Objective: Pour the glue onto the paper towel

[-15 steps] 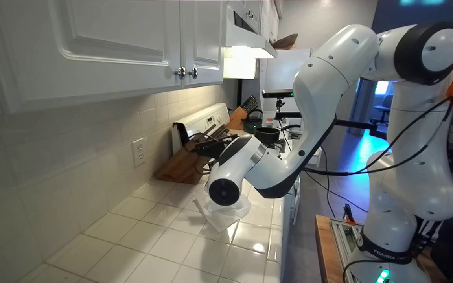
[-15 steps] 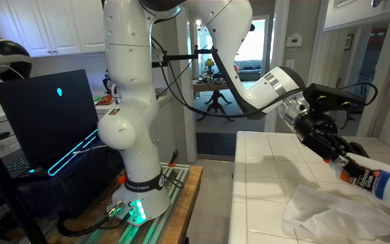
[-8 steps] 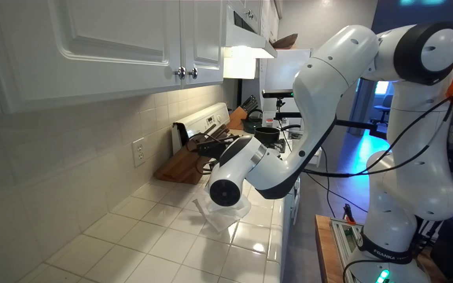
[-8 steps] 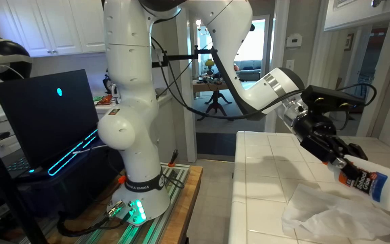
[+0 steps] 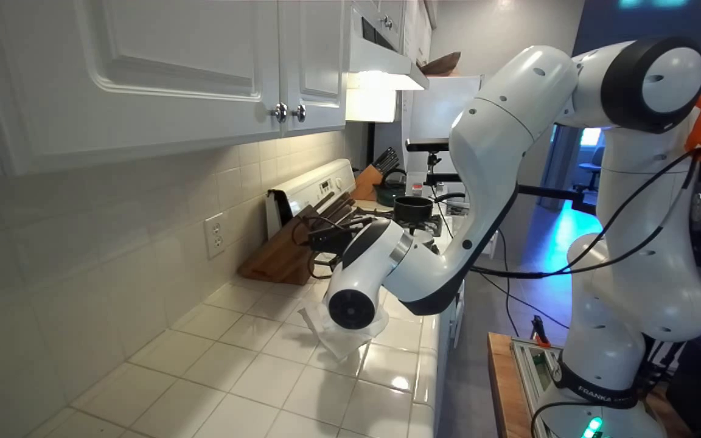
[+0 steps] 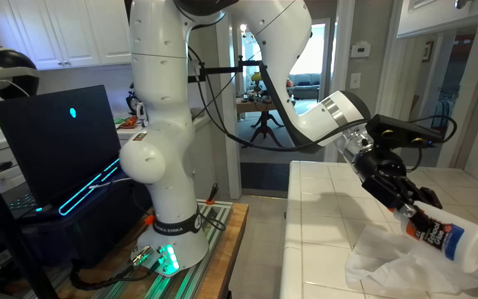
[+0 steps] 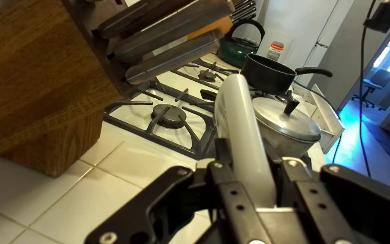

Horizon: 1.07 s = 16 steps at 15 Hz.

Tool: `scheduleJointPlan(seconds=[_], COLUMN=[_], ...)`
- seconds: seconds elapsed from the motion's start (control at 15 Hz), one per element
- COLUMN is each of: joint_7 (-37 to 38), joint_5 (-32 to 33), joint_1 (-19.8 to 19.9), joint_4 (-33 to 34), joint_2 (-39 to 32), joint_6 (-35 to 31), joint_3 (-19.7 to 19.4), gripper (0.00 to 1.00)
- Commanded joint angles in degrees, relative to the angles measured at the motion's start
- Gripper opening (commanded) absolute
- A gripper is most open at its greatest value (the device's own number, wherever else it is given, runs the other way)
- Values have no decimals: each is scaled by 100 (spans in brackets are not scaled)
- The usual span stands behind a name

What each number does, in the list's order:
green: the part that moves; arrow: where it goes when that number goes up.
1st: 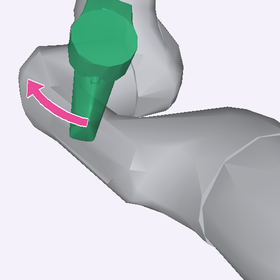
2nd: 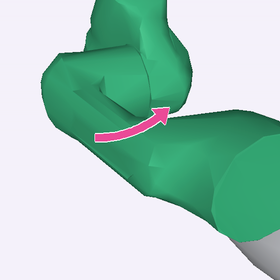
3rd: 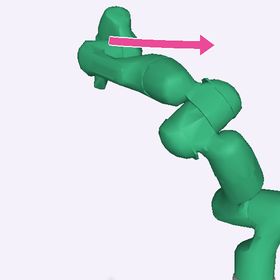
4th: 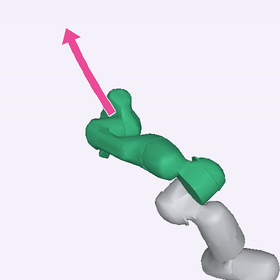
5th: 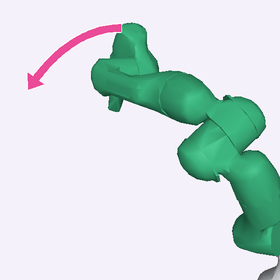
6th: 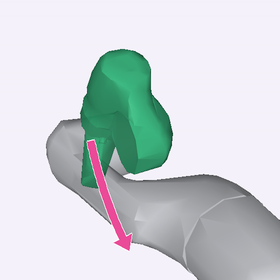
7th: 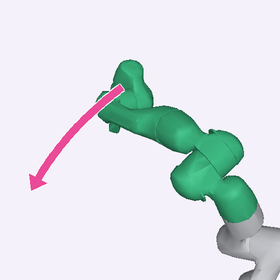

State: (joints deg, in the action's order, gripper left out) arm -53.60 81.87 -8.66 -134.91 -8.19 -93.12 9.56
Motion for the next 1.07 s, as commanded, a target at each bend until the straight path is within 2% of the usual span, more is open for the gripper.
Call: scheduleJointPlan(seconds=[0.0,0.4,0.8,1.0], joint_7=[-23,-115,-469,-531], joint_5=[-72,-204,-985,-1214], joint_1=[-10,24,172,198], joint_4=[45,68,122,152], joint_2=[-140,-111,215,396], joint_6=[184,8,-1014,-1302], joint_3=[19,39,20,-25], gripper=[6,6,6,6])
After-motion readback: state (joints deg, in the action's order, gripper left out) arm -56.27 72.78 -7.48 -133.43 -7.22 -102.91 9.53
